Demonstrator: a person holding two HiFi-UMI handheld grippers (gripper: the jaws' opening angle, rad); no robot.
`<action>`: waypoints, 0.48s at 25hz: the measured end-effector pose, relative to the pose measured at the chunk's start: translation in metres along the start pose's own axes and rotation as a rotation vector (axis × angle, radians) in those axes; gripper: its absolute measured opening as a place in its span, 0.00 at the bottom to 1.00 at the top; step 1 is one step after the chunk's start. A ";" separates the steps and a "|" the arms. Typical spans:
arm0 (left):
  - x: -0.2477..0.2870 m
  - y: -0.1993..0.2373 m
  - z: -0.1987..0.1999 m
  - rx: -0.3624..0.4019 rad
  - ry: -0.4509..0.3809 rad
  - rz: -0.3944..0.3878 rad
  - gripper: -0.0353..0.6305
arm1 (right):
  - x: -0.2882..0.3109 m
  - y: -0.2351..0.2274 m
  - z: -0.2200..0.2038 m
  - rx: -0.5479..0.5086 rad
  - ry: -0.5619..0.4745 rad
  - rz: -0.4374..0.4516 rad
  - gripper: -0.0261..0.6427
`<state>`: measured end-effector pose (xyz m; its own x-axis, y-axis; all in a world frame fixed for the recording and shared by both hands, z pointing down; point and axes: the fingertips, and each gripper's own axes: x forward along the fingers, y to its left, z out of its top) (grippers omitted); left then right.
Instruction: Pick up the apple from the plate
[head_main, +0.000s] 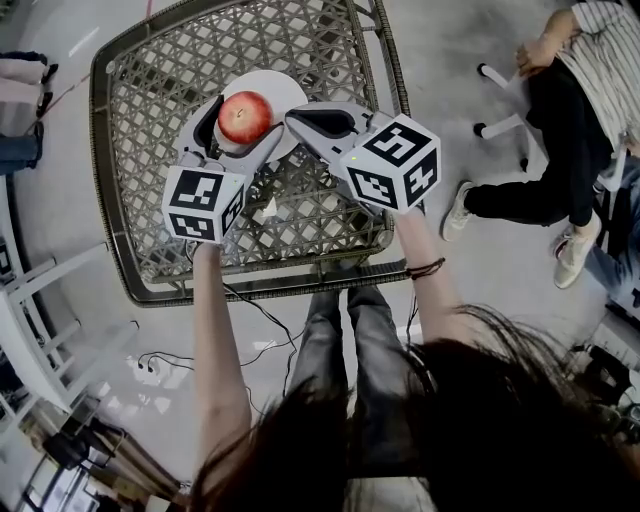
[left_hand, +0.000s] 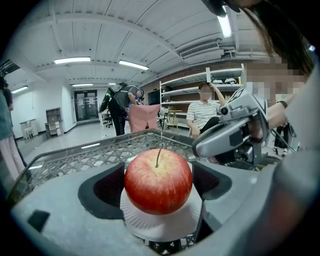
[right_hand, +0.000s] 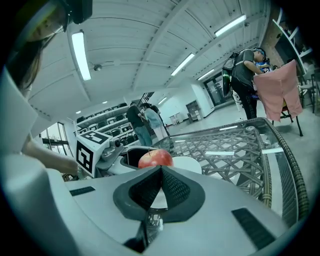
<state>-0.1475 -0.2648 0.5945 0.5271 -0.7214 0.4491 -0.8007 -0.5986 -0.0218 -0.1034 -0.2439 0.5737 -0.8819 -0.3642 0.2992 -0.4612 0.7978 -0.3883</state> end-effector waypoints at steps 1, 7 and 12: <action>0.001 0.000 0.000 0.001 0.004 0.001 0.68 | 0.000 0.000 0.000 0.000 0.000 -0.001 0.05; 0.004 0.002 0.000 0.022 0.026 0.007 0.68 | 0.000 -0.001 0.000 0.001 -0.005 -0.005 0.05; 0.004 0.003 0.000 0.008 0.021 0.009 0.68 | 0.001 -0.001 0.000 0.002 -0.004 -0.005 0.05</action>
<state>-0.1476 -0.2694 0.5967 0.5134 -0.7194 0.4679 -0.8032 -0.5948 -0.0333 -0.1035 -0.2453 0.5741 -0.8797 -0.3703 0.2982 -0.4662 0.7948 -0.3885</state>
